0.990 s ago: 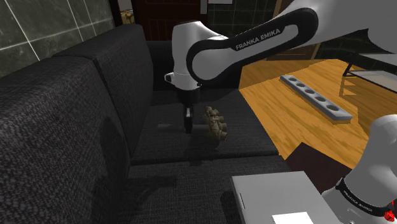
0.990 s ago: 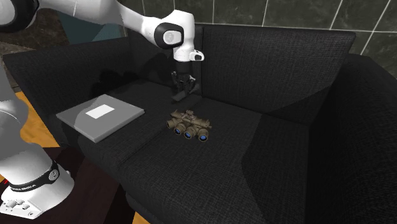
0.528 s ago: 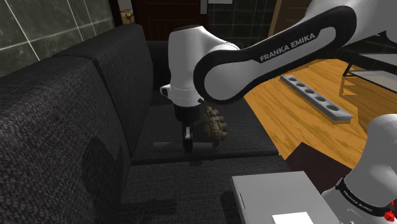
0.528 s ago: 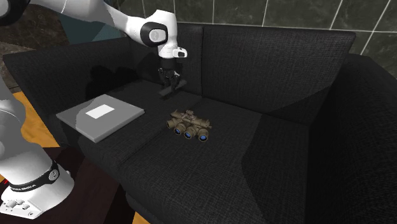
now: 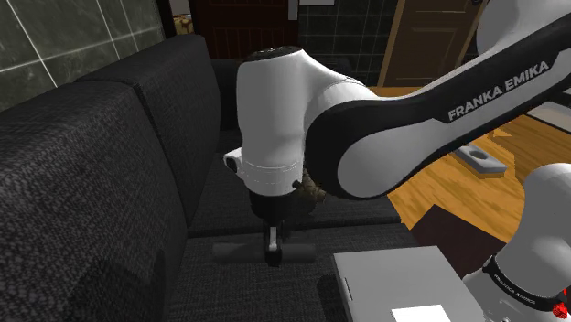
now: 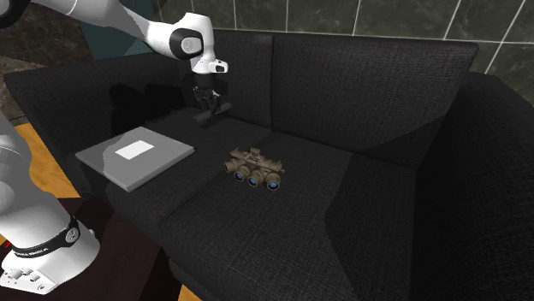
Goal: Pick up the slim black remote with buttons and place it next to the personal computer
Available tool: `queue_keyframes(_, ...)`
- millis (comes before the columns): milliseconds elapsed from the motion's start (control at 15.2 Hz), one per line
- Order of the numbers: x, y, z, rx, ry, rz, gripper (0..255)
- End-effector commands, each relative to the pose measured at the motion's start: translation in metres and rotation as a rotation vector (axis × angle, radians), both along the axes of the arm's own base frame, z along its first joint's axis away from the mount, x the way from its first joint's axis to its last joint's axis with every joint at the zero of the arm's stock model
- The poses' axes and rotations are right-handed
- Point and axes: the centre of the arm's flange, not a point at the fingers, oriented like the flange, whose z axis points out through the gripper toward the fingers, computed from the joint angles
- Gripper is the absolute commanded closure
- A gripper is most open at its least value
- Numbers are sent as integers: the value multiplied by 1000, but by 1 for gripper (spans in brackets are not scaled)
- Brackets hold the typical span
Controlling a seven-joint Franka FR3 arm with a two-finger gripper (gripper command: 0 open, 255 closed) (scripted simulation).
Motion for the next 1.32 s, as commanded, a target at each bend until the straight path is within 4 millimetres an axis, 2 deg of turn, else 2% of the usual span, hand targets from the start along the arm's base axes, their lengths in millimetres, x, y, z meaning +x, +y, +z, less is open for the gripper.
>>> queue_keyframes(0, -21, 13, -2, 0, 0, -1, 255)
queue_keyframes(66, -34, 22, -2, 0, 0, -1, 255)
queue_keyframes(1122, -34, 22, -86, 0, 0, -1, 255)
queue_keyframes(1254, -34, 22, -89, 0, 0, -1, 255)
